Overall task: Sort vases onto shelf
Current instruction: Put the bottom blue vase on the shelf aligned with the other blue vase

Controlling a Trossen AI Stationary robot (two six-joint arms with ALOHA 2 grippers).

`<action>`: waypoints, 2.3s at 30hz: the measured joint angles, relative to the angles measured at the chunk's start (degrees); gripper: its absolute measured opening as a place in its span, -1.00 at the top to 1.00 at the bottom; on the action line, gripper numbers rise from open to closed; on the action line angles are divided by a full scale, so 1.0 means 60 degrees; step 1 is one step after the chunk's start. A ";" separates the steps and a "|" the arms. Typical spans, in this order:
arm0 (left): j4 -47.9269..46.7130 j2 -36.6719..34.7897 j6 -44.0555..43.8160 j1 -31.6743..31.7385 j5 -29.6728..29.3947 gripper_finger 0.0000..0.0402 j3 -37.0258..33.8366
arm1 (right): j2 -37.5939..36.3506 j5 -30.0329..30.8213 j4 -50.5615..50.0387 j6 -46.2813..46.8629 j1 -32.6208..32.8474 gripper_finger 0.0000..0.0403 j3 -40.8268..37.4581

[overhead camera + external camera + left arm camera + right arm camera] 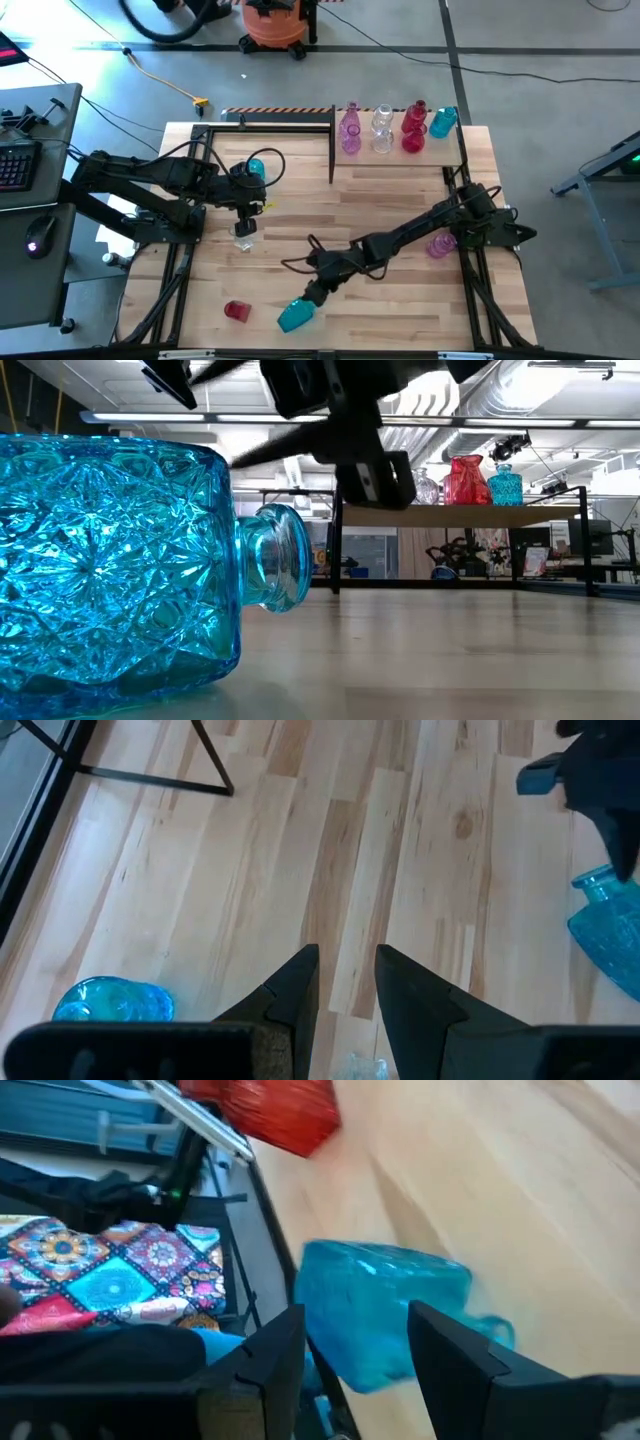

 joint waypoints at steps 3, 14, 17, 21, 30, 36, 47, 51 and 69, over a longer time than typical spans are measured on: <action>0.0000 0.0000 0.0007 0.0000 0.0002 0.55 0.0000 | 0.0000 -0.0007 -0.0417 -0.0039 0.0046 0.21 -0.0009; 0.0000 0.0000 0.0005 0.0000 0.0000 0.55 0.0000 | -0.0001 -0.0080 -0.1100 0.0001 0.0219 0.21 -0.0013; 0.0000 0.0000 0.0004 0.0000 0.0002 0.55 0.0000 | 0.0020 -0.0069 -0.1159 -0.0006 0.0233 0.21 -0.0016; 0.0004 0.0000 -0.0015 0.0000 0.0000 0.55 0.0000 | 0.0243 -0.0191 -0.0833 -0.0033 0.0233 0.21 -0.0015; 0.0004 0.0000 -0.0175 0.0000 0.0000 0.55 0.0000 | 0.0404 -0.0240 -0.0465 -0.0250 0.0230 0.21 -0.0016; 0.0004 0.0000 -0.0178 0.0000 0.0003 0.55 0.0000 | 0.0478 -0.0258 -0.0486 -0.0429 0.0222 0.21 -0.0016; 0.0018 0.0004 -0.0178 0.0000 0.0002 0.55 0.0000 | 0.0852 -0.0644 0.0244 -0.0474 0.0115 0.23 -0.0016; 0.0025 0.0004 -0.0178 0.0000 0.0004 0.55 0.0000 | 0.0852 -0.0648 0.0218 -0.0490 0.0080 0.32 -0.0016; 0.0022 0.0004 -0.0178 0.0000 0.0000 0.55 0.0000 | 0.0852 -0.0727 0.0147 -0.0164 0.0076 0.97 -0.0016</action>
